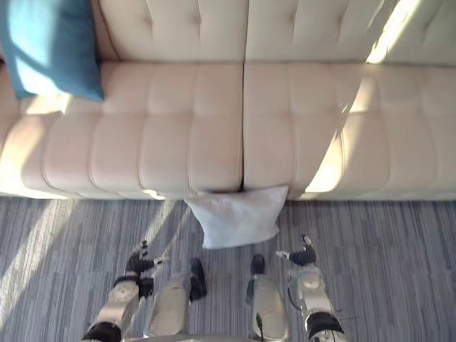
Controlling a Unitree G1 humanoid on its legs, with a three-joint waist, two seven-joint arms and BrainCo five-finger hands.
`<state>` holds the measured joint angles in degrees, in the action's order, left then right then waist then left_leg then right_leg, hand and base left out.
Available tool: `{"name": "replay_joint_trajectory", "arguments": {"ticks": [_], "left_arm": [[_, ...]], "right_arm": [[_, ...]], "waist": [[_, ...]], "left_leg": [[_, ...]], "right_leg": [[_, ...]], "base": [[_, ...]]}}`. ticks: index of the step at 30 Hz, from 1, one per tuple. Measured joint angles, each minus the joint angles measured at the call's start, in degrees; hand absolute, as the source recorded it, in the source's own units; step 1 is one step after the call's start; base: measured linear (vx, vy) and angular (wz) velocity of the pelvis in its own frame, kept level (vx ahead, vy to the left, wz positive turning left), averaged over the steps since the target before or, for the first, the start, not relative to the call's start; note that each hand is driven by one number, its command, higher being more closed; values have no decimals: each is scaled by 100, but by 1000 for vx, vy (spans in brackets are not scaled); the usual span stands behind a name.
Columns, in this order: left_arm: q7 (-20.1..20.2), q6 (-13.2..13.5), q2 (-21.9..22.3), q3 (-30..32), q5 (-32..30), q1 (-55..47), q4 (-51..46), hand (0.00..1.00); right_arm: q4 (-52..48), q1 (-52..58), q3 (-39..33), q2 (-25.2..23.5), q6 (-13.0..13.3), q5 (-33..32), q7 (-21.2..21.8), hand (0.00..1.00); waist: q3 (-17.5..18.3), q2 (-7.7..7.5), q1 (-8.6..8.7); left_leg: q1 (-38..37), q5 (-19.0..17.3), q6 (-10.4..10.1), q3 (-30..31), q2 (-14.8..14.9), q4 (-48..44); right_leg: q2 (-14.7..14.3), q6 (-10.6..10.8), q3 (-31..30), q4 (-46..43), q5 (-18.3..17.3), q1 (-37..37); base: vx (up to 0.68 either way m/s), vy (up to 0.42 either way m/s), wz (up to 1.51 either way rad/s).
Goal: Pick up cushions and gather them together orderly.
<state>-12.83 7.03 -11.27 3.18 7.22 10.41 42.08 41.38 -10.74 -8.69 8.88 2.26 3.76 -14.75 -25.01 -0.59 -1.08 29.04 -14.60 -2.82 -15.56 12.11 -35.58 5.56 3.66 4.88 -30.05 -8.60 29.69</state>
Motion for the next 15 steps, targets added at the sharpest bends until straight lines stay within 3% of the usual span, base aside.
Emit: {"name": "replay_joint_trajectory", "arguments": {"ticks": [2, 7, 11, 15], "left_arm": [[-144, 38, -89, 332, 265, 612, -3, 0], [-354, 85, -294, 877, 645, 2118, -97, 0], [-405, 107, -344, 830, 890, 3249, -130, 0], [-508, 127, -207, 530, 1030, 3911, -242, 0]], "right_arm": [[-5, -517, -15, 208, -14, -250, -122, 0], [-5, -2015, -217, 563, -37, -649, -324, 0], [-13, -3554, -196, 832, -45, -930, -440, 0], [-244, -4504, 56, 839, -36, -1127, -644, 0]], "waist": [[-134, 19, 14], [-611, 13, 5], [-664, 4, -3], [-668, 11, -44]], "left_leg": [[1024, -195, 99, 71, 161, -693], [2777, -214, 169, 226, 381, -1585], [4084, -199, 197, 307, 495, -2173], [4641, -198, 209, 352, 573, -2460]], "right_leg": [[-18, -20, -39, -568, -80, 998], [-50, -65, -55, -1346, -49, 2681], [-52, -73, -120, -1959, -43, 4002], [-64, -72, -127, -2261, -44, 4582]], "base": [[-226, 19, -17], [-138, -10, -13], [-78, -9, -10], [-86, -23, -8]]}}
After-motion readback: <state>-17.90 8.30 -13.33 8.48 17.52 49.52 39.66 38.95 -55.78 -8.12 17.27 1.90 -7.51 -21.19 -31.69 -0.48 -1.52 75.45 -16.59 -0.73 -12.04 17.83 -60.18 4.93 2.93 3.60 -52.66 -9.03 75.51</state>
